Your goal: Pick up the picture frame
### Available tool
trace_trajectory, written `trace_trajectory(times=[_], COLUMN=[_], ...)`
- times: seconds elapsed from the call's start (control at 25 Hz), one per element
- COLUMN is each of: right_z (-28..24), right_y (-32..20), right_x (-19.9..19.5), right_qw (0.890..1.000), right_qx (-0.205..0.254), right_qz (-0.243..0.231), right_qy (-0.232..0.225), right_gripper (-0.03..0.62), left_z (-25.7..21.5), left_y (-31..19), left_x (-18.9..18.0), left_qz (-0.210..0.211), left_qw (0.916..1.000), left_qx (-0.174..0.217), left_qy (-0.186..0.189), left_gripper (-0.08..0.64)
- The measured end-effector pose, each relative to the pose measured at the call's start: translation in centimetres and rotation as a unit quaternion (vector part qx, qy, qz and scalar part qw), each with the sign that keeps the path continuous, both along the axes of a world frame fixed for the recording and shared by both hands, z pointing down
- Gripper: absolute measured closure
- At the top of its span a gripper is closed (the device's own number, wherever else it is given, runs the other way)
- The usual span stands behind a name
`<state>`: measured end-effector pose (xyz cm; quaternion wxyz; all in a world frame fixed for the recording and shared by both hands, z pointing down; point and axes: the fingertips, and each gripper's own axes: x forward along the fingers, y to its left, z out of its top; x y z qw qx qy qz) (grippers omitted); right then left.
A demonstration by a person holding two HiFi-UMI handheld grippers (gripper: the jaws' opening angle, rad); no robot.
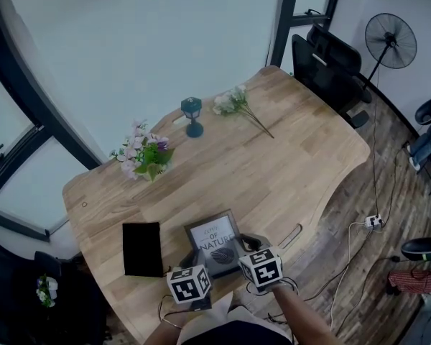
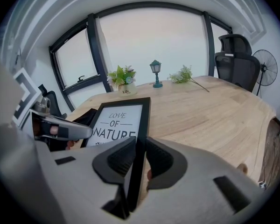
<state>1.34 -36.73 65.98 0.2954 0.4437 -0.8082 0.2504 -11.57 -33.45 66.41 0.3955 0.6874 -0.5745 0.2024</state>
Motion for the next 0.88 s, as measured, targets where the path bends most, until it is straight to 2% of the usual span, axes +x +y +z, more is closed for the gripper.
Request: trace_trajectory(times=[0.88], right_z=[-4.7], right_y=[4.0], right_x=[0.8], right_qw=[0.998], right_qx=[0.061], right_qz=[0.002], right_qy=[-0.020], right_gripper=[0.523], left_z=[-4.6], left_y=[4.2], left_x=[0.8], left_qz=[-0.010], left_qw=[0.9982], left_qx=[0.058], left_qy=[-0.009], left_gripper=[0.489])
